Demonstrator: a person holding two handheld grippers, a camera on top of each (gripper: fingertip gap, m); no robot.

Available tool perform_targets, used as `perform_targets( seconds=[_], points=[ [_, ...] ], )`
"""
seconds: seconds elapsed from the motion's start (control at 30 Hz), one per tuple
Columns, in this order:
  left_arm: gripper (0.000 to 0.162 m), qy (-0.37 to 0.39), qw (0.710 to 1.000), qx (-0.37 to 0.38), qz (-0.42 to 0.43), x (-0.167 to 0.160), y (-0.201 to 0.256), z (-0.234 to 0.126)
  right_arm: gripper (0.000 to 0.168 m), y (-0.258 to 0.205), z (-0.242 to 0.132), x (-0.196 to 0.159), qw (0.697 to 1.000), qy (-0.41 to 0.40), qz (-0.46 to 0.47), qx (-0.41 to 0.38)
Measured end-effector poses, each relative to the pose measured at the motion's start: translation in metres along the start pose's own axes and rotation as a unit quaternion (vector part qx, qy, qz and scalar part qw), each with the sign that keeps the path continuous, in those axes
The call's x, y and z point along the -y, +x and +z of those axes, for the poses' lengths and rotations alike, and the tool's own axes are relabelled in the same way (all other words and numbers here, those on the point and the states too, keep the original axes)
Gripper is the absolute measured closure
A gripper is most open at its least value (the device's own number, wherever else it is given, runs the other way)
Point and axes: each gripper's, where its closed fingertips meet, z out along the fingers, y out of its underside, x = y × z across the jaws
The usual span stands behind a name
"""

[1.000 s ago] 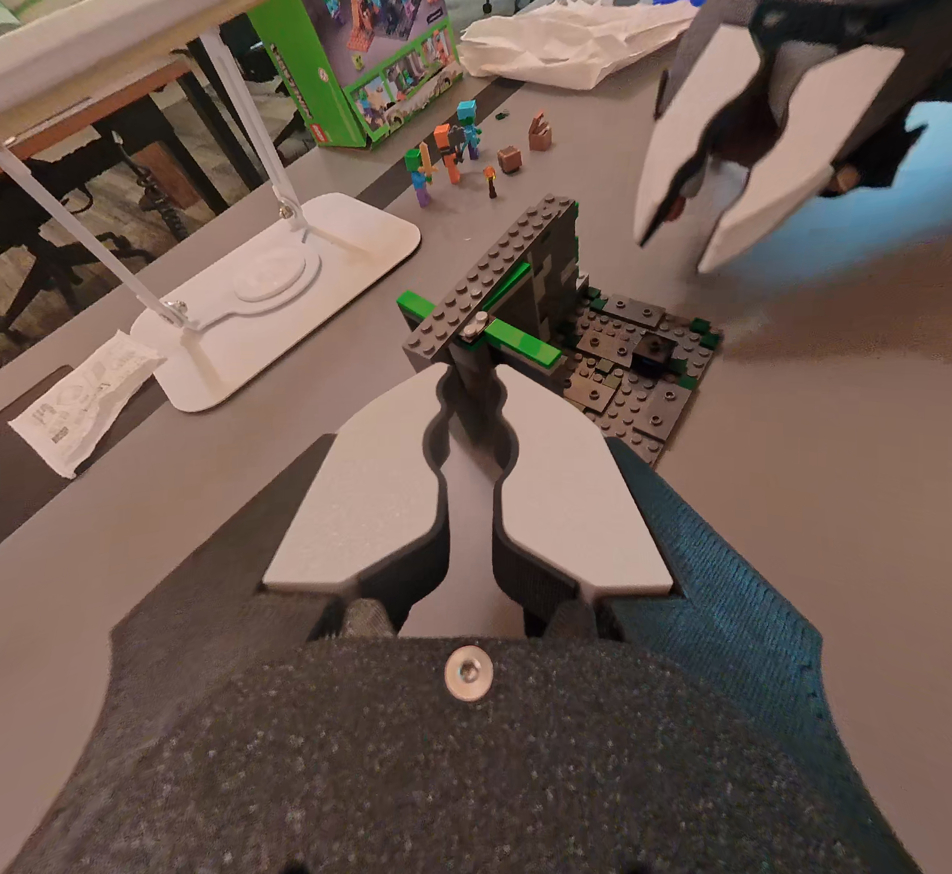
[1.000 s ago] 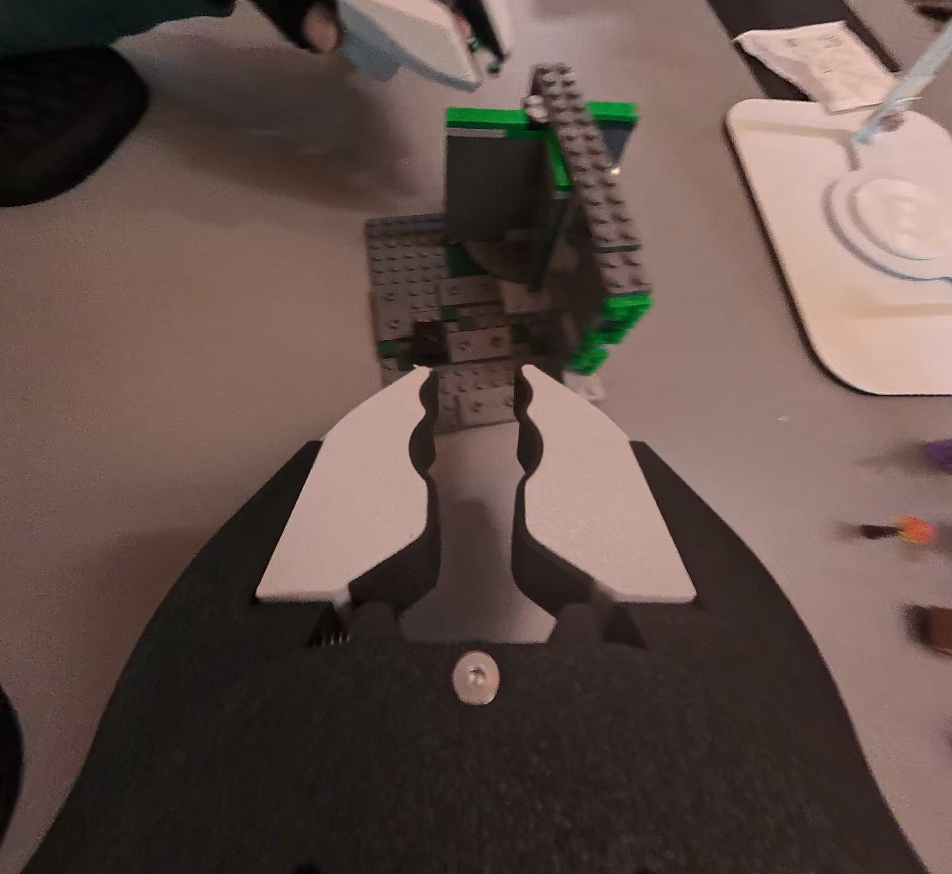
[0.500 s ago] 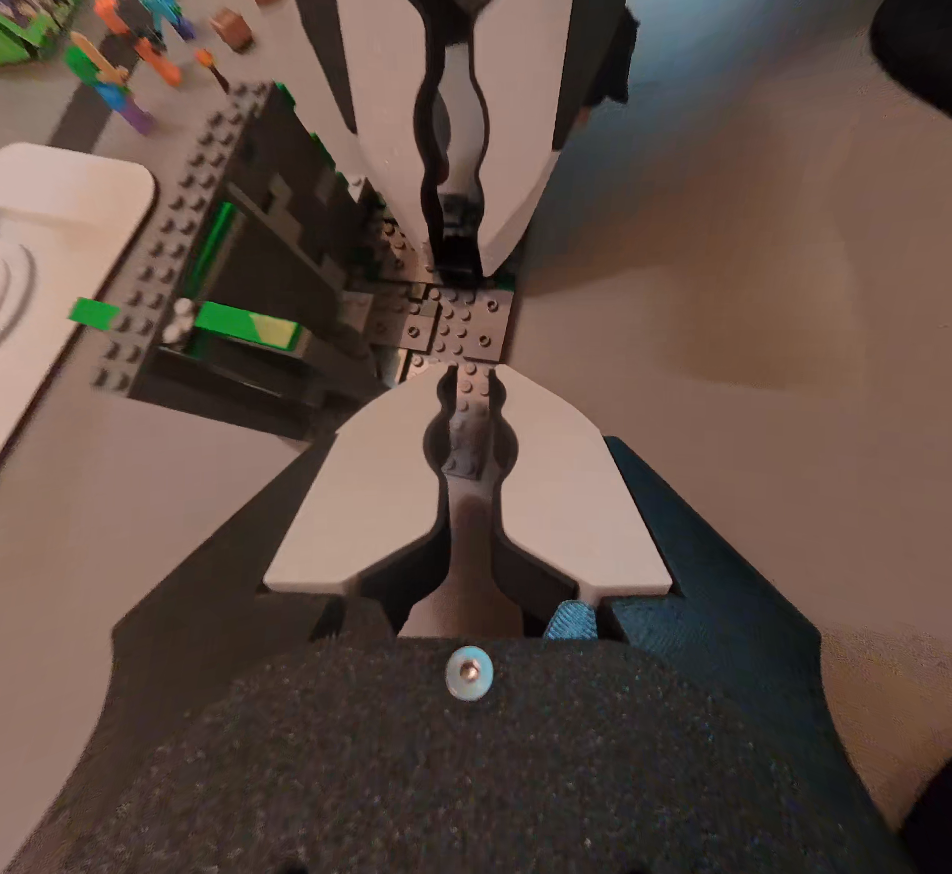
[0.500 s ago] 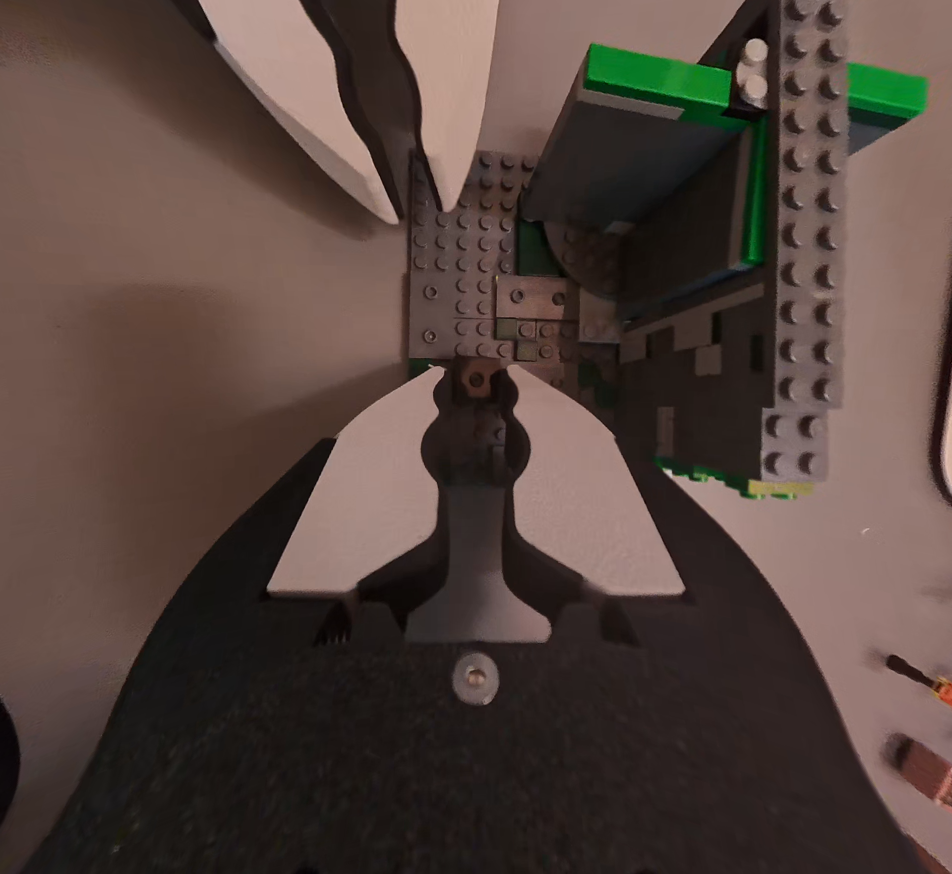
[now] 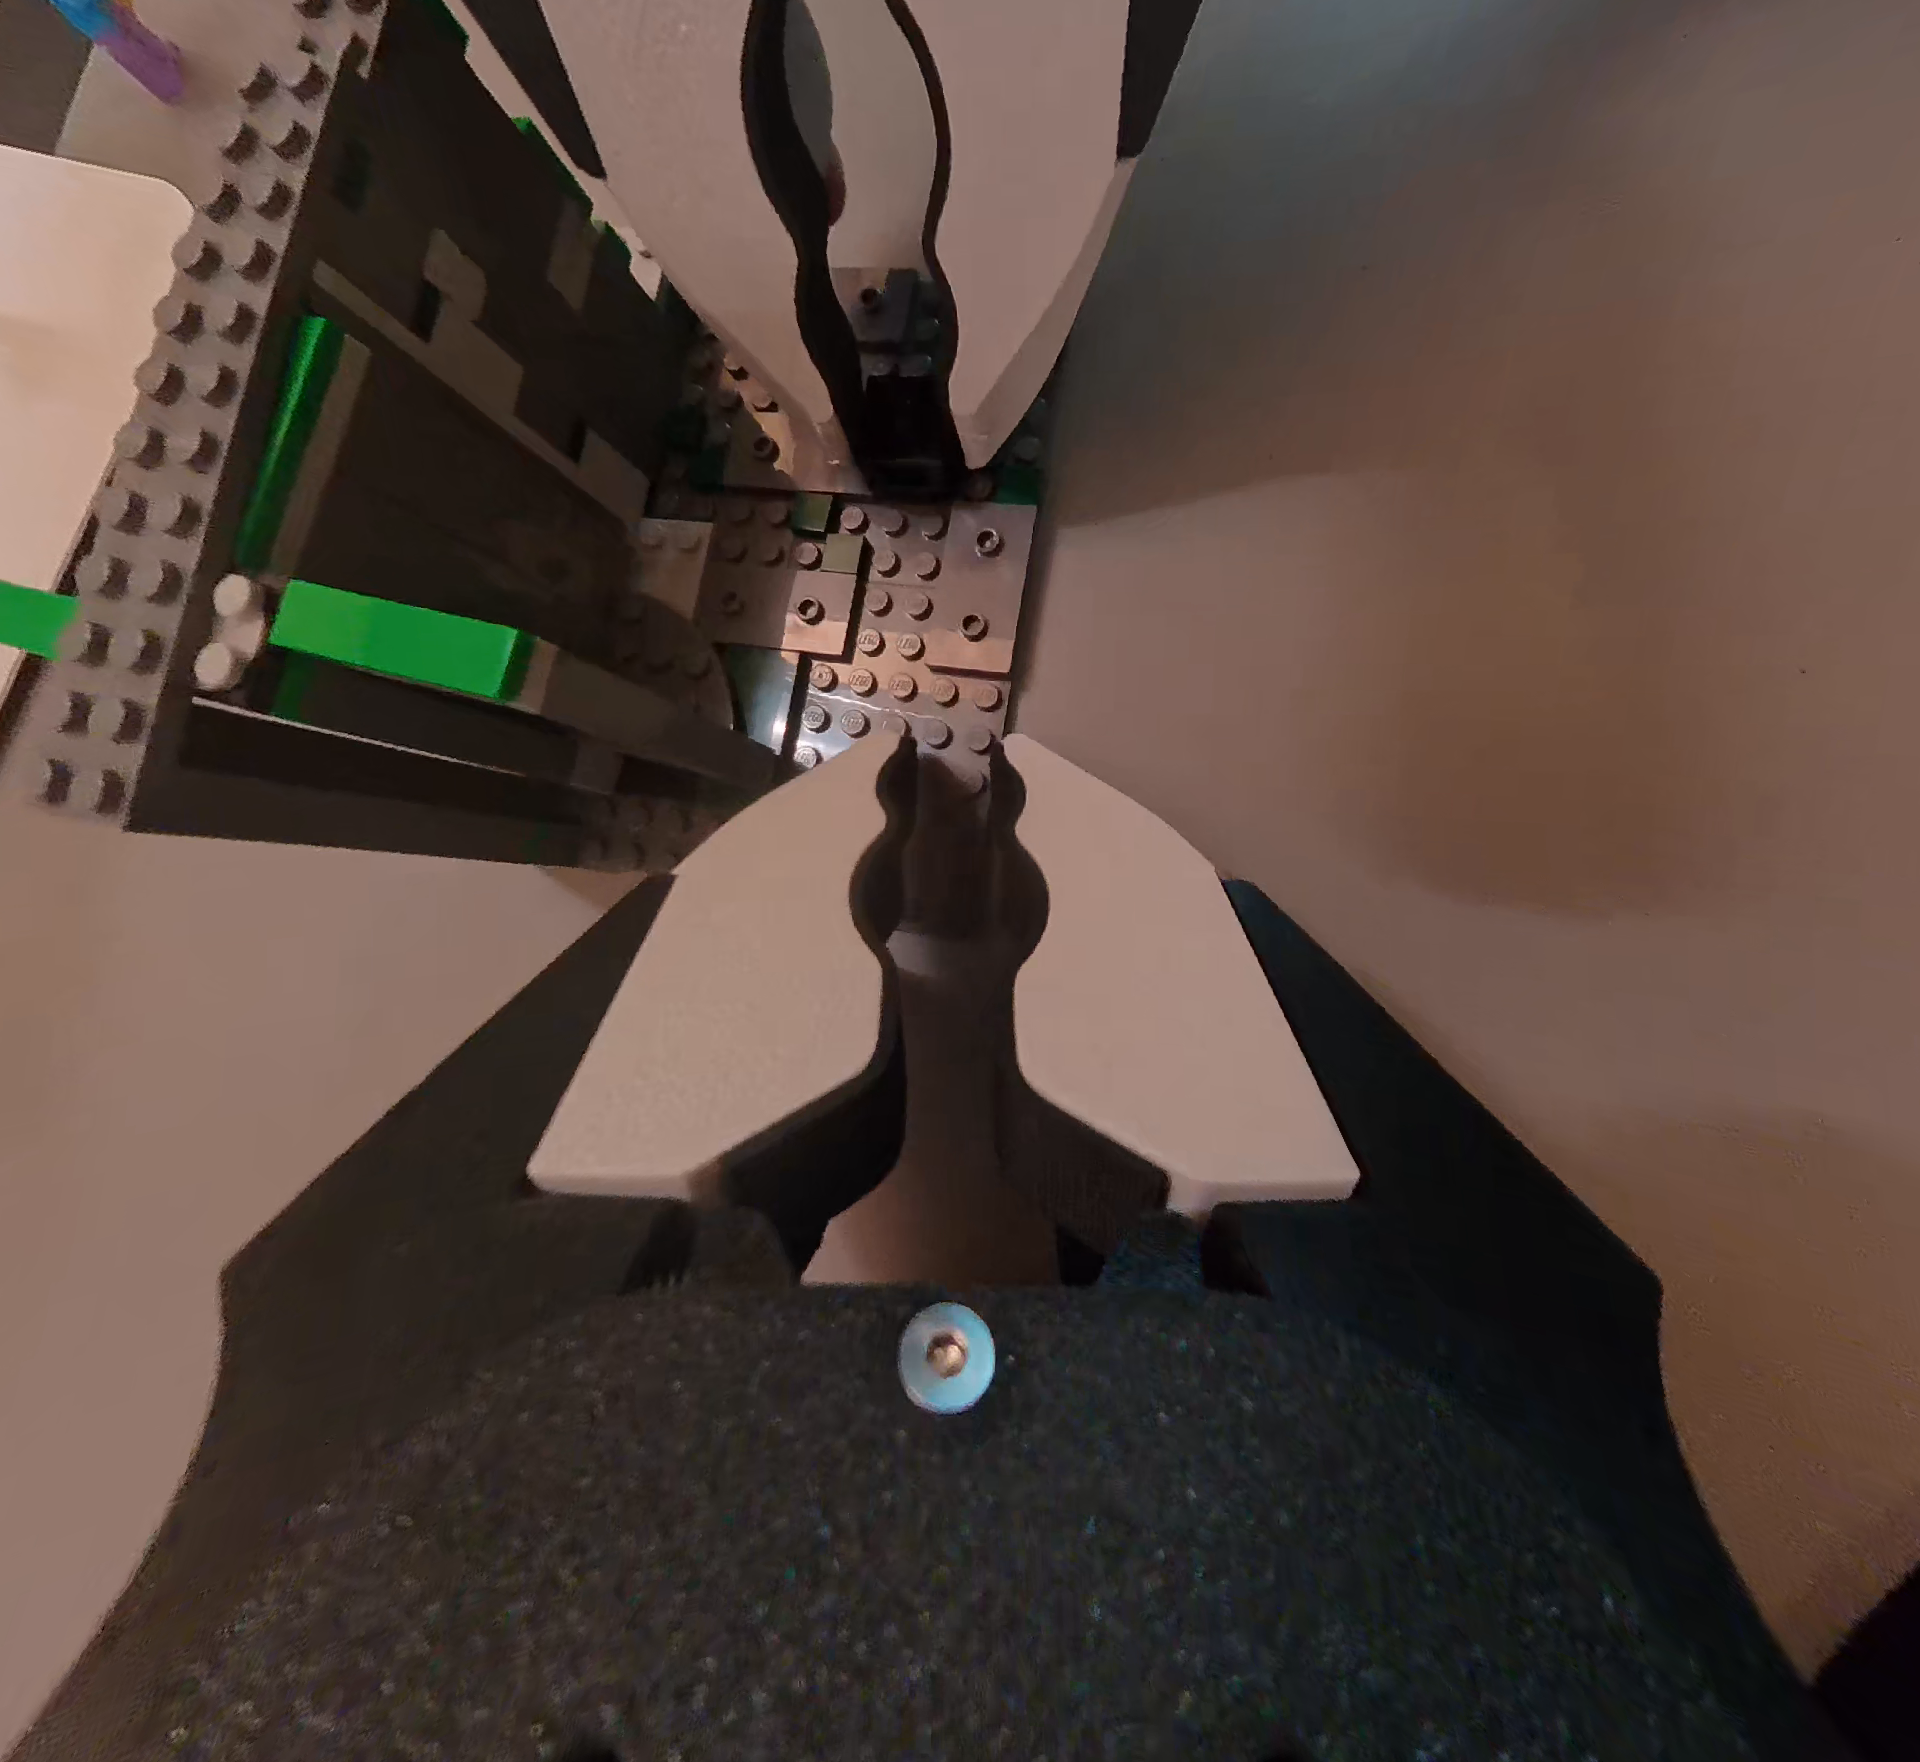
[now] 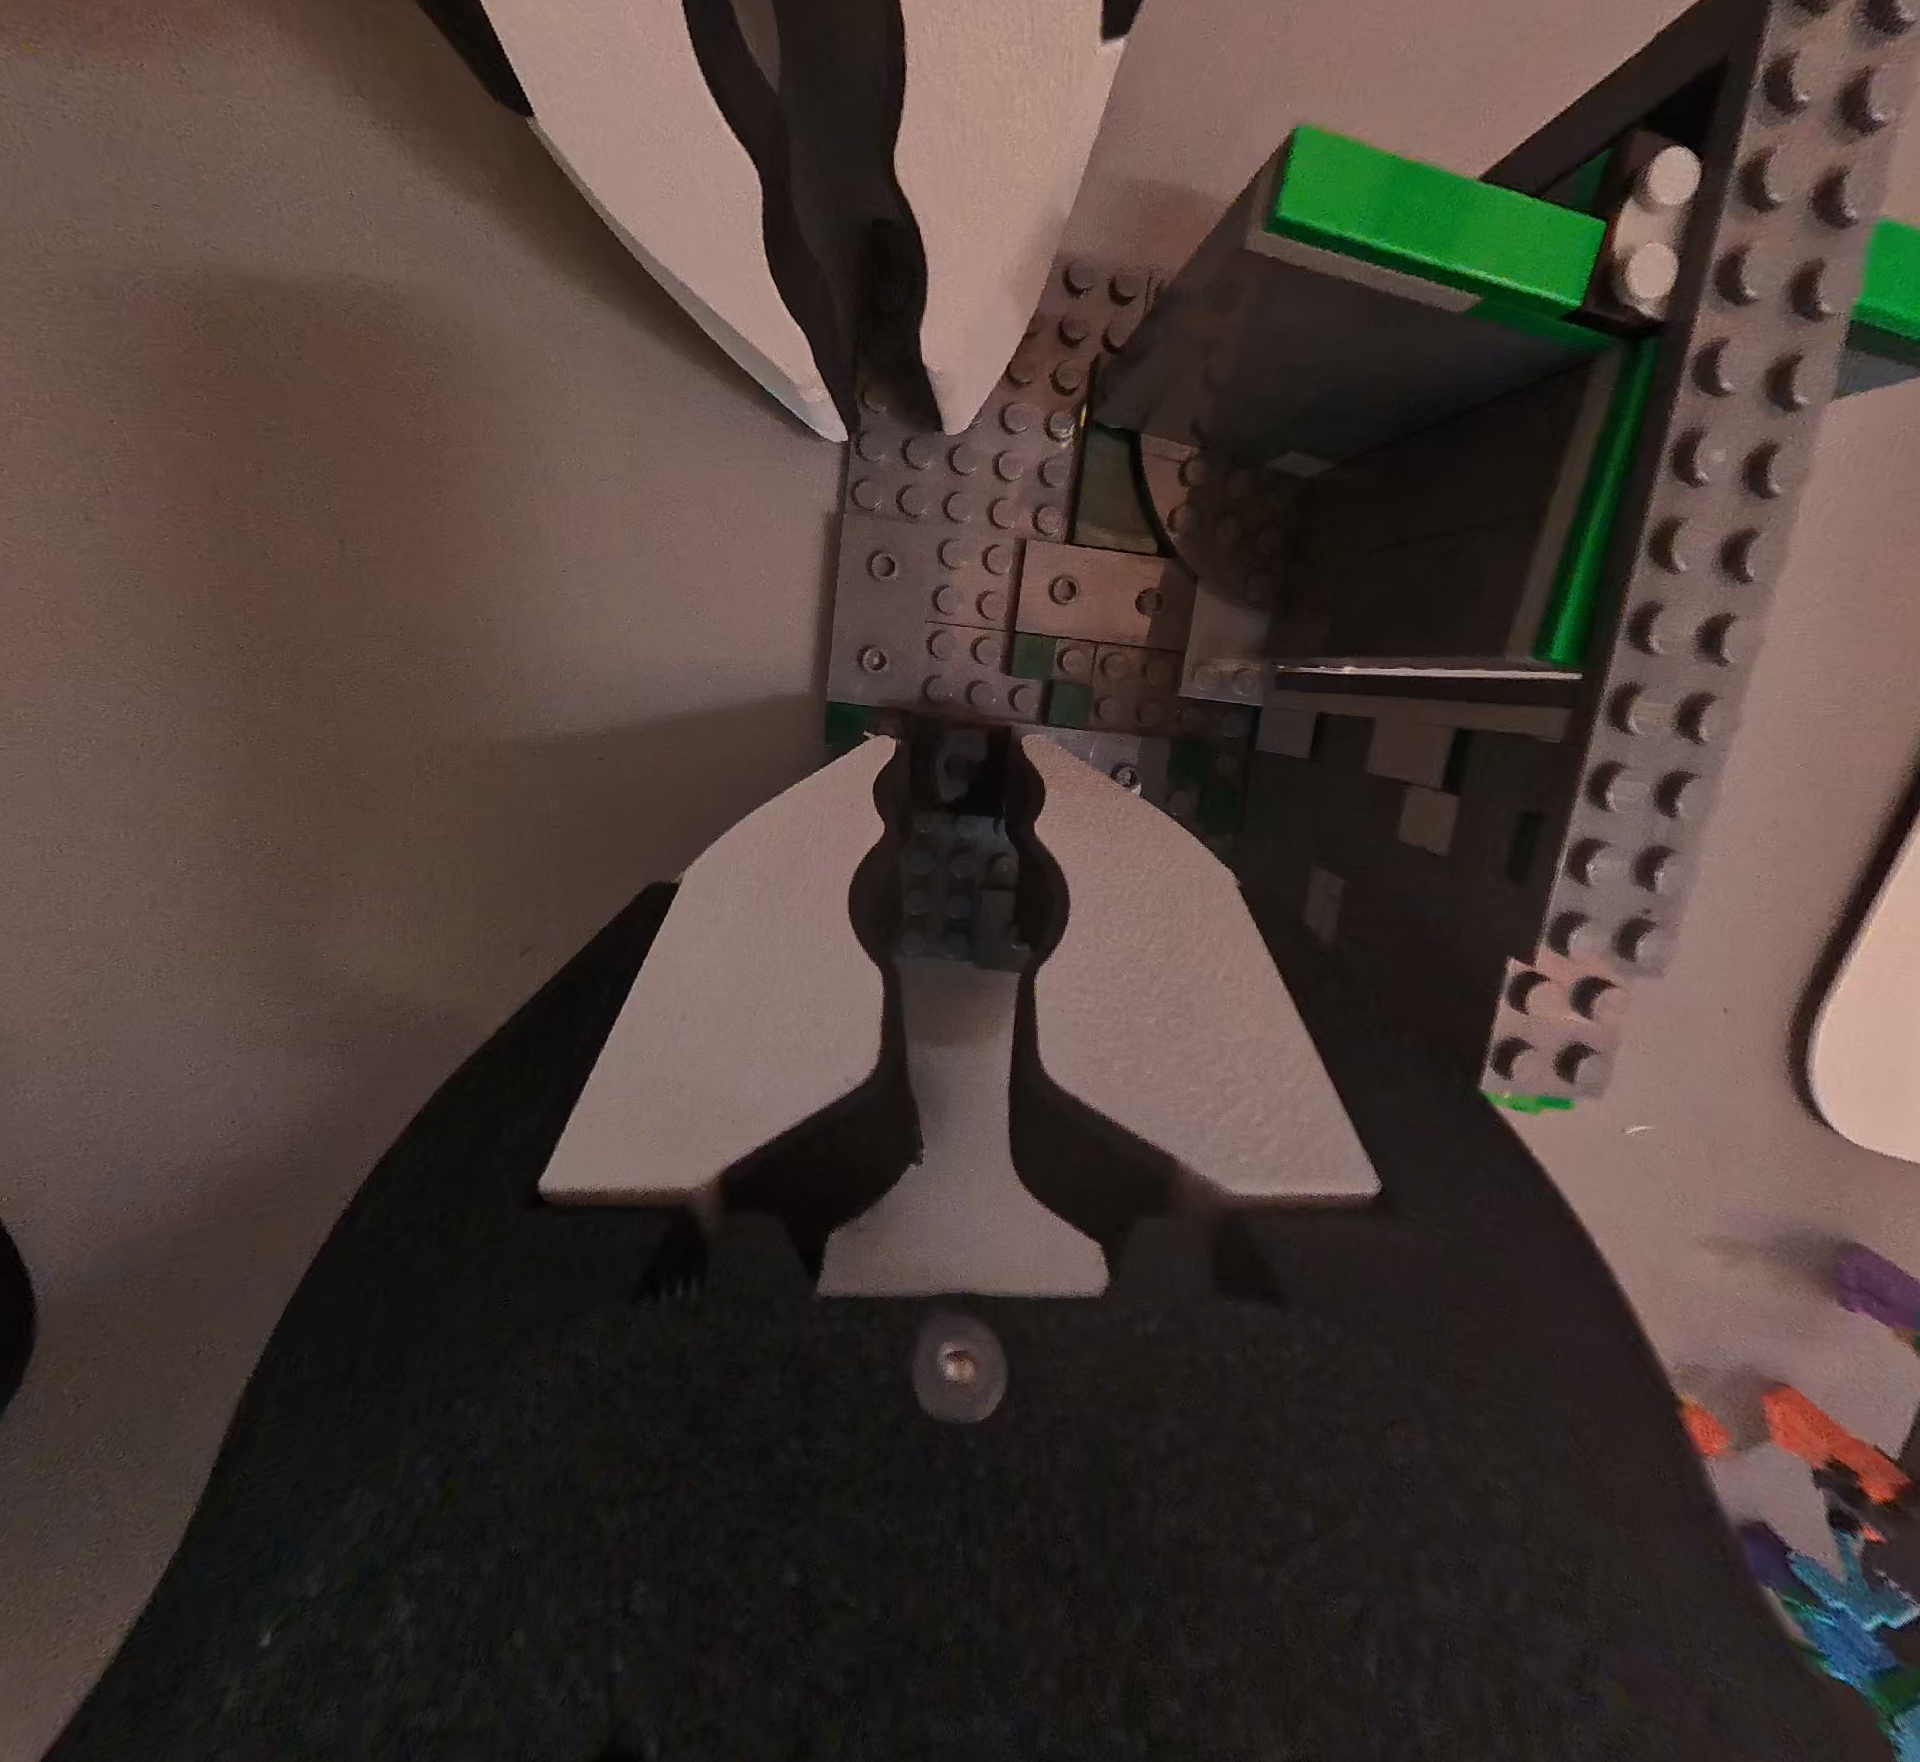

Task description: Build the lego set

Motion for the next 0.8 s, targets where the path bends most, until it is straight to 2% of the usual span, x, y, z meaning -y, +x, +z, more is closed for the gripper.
perform_targets(
  seconds=[0.47,0.8],
  points=[
    [0.146,0.005,1.000,-0.003,-0.008,0.0000,-0.0008,0.0006,0.152,0.0003,0.0002,-0.0008,0.998,-0.041,-0.046,0.014],
    [0.148,0.009,1.000,-0.008,-0.013,0.0002,0.0000,0.0012,0.152,0.0007,0.0006,-0.0011,0.999,-0.046,0.026,0.012]
  ],
)
